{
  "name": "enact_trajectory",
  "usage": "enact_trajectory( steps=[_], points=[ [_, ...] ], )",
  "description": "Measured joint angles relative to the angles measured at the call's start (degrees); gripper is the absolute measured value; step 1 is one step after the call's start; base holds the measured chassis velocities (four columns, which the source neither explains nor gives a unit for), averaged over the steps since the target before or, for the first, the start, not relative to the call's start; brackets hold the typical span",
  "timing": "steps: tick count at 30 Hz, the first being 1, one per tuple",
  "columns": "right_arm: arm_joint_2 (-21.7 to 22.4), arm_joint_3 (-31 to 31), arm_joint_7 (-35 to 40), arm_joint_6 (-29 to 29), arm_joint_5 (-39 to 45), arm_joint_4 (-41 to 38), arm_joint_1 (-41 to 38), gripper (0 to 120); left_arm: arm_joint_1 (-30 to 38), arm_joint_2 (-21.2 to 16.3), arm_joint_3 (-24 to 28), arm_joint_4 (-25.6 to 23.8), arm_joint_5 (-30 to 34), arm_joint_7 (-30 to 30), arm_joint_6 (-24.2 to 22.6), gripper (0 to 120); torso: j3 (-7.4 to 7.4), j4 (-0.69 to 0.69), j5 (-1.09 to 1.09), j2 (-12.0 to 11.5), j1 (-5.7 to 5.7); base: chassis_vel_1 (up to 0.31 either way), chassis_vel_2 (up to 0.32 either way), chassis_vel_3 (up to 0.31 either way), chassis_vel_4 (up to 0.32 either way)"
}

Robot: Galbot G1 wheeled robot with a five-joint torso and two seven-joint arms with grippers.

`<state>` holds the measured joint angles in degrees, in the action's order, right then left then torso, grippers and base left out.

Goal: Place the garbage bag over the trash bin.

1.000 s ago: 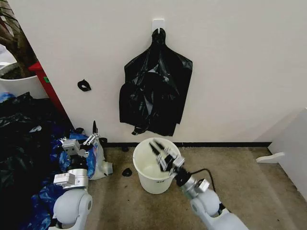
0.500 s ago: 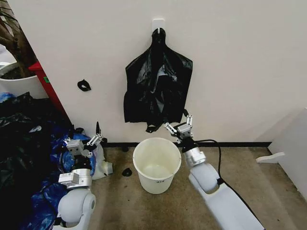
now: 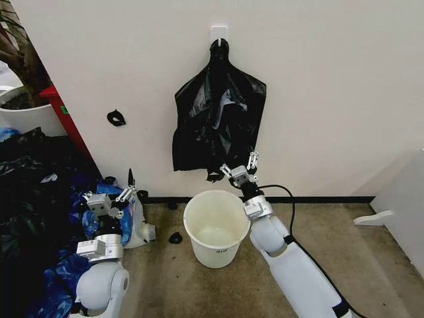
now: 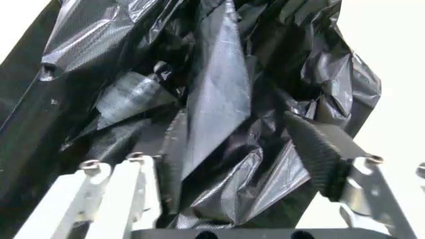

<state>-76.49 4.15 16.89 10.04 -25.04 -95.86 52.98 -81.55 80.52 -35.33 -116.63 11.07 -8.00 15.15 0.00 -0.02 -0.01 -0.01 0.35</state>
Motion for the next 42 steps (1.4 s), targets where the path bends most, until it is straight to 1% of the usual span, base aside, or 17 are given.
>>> enact_trajectory(
  steps=[4,7,12,13,14,18,22,24,26,27,29,31,32,34,36,40,42],
  points=[
    [-0.59,-0.88,0.20,-1.55,-0.73,0.12,0.31,33,-0.05,0.02,0.01,-0.11,0.00,-0.11,0.02,100,0.00,0.00,0.00,0.00,0.00,0.000,0.000,0.000,0.000],
    [-0.78,-1.08,0.21,-1.78,-0.79,0.23,0.34,27,-0.09,0.01,0.01,-0.13,0.00,-0.14,0.04,100,0.00,0.00,0.01,0.00,0.00,0.000,0.000,0.000,0.000],
    [-1.52,-1.01,0.04,-1.51,0.10,0.33,0.33,5,0.00,-0.24,0.00,-0.15,0.03,-0.21,0.08,100,0.00,0.00,0.00,0.00,0.00,0.000,0.000,0.000,0.000],
    [-1.52,-1.01,0.04,-1.51,0.10,0.33,0.33,5,0.00,-0.24,0.00,-0.15,0.03,-0.21,0.08,100,0.00,0.00,0.00,0.00,0.00,0.000,0.000,0.000,0.000],
    [-1.73,-0.96,0.02,-1.29,1.18,0.17,0.40,1,0.15,-0.39,0.06,-0.15,0.17,-0.20,0.14,100,0.00,0.01,0.01,0.00,0.00,0.000,0.000,0.000,0.000],
    [-2.10,-0.67,-0.05,-0.34,5.83,-1.15,0.93,0,0.97,-1.27,0.82,-0.04,1.94,1.02,1.25,100,0.00,0.01,0.01,0.00,0.00,0.000,0.000,0.000,0.000],
    [-0.87,-1.03,-1.75,1.64,20.40,-6.80,2.15,0,3.95,-5.27,3.29,1.33,8.62,6.40,5.61,100,-0.01,0.01,0.00,0.00,0.00,0.000,0.000,0.000,0.000],
    [0.53,-1.70,-3.93,3.20,30.70,-10.75,2.72,0,6.90,-9.13,5.22,3.29,11.12,10.96,8.75,100,-0.01,0.00,0.00,0.01,0.00,0.000,0.000,0.000,0.000],
    [0.92,-1.84,-4.60,3.61,33.20,-11.73,2.86,0,7.86,-10.35,5.85,4.07,11.50,12.53,9.60,100,-0.01,0.01,0.00,0.01,0.00,0.000,0.000,0.000,0.000],
    [1.69,-2.20,-6.07,4.51,37.96,-13.52,3.11,0,10.53,-13.34,7.56,6.45,11.81,16.08,11.48,100,-0.01,-0.01,-0.01,0.01,0.00,0.000,0.000,0.000,0.000],
    [2.37,-2.79,-7.88,5.62,41.63,-14.75,3.11,0,14.39,-17.90,9.93,9.08,11.78,20.35,12.87,100,0.00,-0.02,-0.03,0.01,0.00,0.000,0.000,0.000,0.000],
    [2.58,-3.63,-9.68,6.66,43.14,-14.96,2.75,0,18.37,-21.74,12.08,10.66,11.66,22.56,13.23,100,0.00,0.01,0.02,0.01,0.00,0.000,0.000,0.000,0.000],
    [2.58,-3.63,-9.68,6.66,43.14,-14.96,2.75,0,18.37,-21.74,12.08,10.66,11.66,22.56,13.23,100,0.00,0.01,0.02,0.01,0.00,0.000,0.000,0.000,0.000],
    [2.35,-4.31,-11.33,7.48,43.59,-14.88,2.38,0,23.70,-25.23,15.53,12.23,11.78,22.99,12.72,100,0.00,0.04,-0.01,0.01,0.00,0.000,0.000,0.000,0.000],
    [1.67,-4.77,-12.12,7.78,43.63,-14.58,2.26,0,30.27,-27.74,20.39,13.77,12.07,22.73,11.17,100,0.00,0.00,0.02,0.01,0.00,0.000,0.000,0.000,0.000],
    [0.85,-4.96,-12.77,7.90,43.47,-14.15,1.95,0,36.76,-29.40,26.61,15.17,11.13,21.25,9.44,100,0.00,-0.01,0.01,0.01,0.00,0.000,0.000,0.000,0.000],
    [0.47,-4.98,-13.06,7.91,43.29,-13.97,1.71,0,40.97,-30.08,30.66,16.27,6.38,18.05,7.77,100,0.00,-0.01,0.01,0.01,0.00,0.000,0.000,0.000,0.000]
  ],
)
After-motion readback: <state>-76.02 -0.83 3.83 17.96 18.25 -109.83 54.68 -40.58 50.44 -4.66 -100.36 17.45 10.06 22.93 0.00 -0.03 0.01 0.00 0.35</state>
